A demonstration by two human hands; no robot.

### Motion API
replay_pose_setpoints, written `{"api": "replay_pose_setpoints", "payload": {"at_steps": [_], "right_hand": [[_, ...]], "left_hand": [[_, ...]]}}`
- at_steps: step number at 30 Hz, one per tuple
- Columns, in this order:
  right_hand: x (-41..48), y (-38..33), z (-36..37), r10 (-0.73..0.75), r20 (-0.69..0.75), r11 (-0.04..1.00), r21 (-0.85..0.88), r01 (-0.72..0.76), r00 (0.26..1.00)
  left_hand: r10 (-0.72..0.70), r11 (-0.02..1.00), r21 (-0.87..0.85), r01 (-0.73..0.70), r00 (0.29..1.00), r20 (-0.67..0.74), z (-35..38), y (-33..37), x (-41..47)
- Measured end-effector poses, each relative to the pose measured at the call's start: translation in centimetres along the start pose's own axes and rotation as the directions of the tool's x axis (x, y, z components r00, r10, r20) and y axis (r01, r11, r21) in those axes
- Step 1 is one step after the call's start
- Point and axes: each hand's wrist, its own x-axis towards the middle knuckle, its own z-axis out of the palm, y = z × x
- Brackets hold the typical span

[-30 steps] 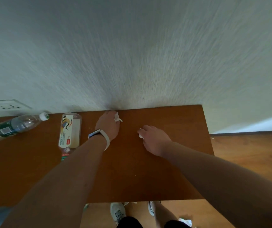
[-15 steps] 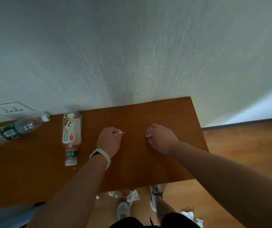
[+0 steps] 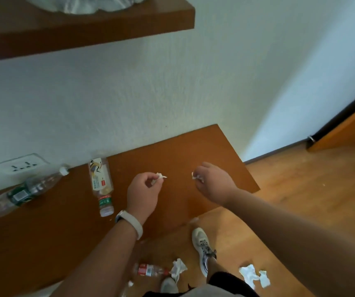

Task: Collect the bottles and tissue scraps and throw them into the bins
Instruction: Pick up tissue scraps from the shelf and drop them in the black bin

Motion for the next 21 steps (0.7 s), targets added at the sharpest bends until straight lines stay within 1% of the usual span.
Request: {"api": "replay_pose_setpoints", "payload": {"at_steps": [5, 11, 17, 21], "right_hand": [[-4.4, -2.6, -1.1, 0.084, -0.149, 0.995, 0.061, -0.076, 0.985], [-9.5, -4.4, -2.7, 0.211, -0.267, 0.975, 0.120, -0.185, 0.940], [-14.2, -3.5, -5.0, 0.312, -0.332, 0.949, 0.163, -0.272, 0.890], [-17.3, -1.6, -6.0, 0.399, -0.361, 0.916, 0.201, -0.348, 0.843]], "left_hand": [[0.072, 0.994, -0.086, -0.067, 0.996, 0.057, -2.4, 1.7, -2.8], [0.168, 0.975, -0.173, -0.142, 0.975, 0.146, -2.9, 4.5, -6.1], [0.254, 0.951, -0.239, -0.196, 0.938, 0.238, -1.2, 7.3, -8.5], [0.273, 0.943, -0.271, -0.194, 0.916, 0.293, 0.7, 9.0, -9.7]]}}
